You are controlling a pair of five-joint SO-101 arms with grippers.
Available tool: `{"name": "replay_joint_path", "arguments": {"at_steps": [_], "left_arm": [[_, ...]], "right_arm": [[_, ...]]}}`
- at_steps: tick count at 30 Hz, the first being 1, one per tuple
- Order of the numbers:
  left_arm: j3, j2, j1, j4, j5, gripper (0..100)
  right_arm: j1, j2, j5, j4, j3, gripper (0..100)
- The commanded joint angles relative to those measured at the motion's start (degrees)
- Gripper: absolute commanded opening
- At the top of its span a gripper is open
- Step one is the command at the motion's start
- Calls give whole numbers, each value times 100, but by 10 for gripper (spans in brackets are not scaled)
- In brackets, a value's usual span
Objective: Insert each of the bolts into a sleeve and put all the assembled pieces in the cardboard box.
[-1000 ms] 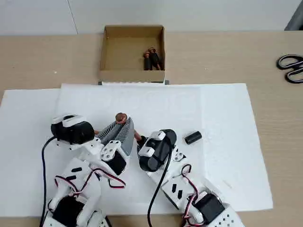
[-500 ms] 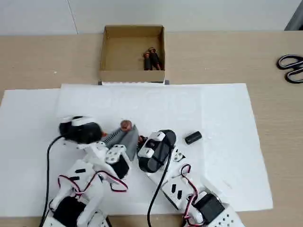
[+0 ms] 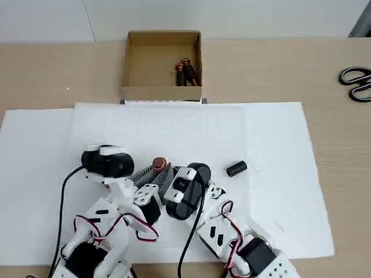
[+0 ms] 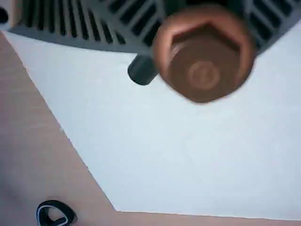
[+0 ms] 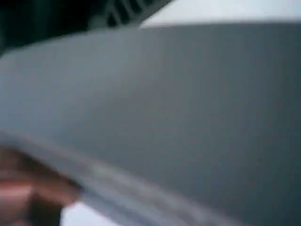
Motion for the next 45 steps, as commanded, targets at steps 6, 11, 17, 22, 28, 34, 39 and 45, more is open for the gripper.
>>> {"name": "replay_joint_path", "arguments": {"at_steps": [6,11,17,22,28,34,39,45], "left_arm": [[-31,26,-193,-9,0,6],[286,0,-167,123,-422,6],[497,0,-88,123,-519,6],[567,0,220,290,-527,6],[418,-9,202,299,-527,6],[40,-9,-79,44,-527,8],[57,0,-202,-44,-519,18],[57,18,-202,185,-519,199]], "right_arm": [[-312,-92,554,-215,-457,2],[-312,-92,677,-224,-633,2],[-312,-92,677,-224,-651,2],[-286,-92,677,-400,-633,2],[-268,-92,668,-409,-607,2],[-57,-92,659,-409,-598,2],[-57,-92,651,-409,-598,2],[-57,-92,651,-400,-589,2]]}}
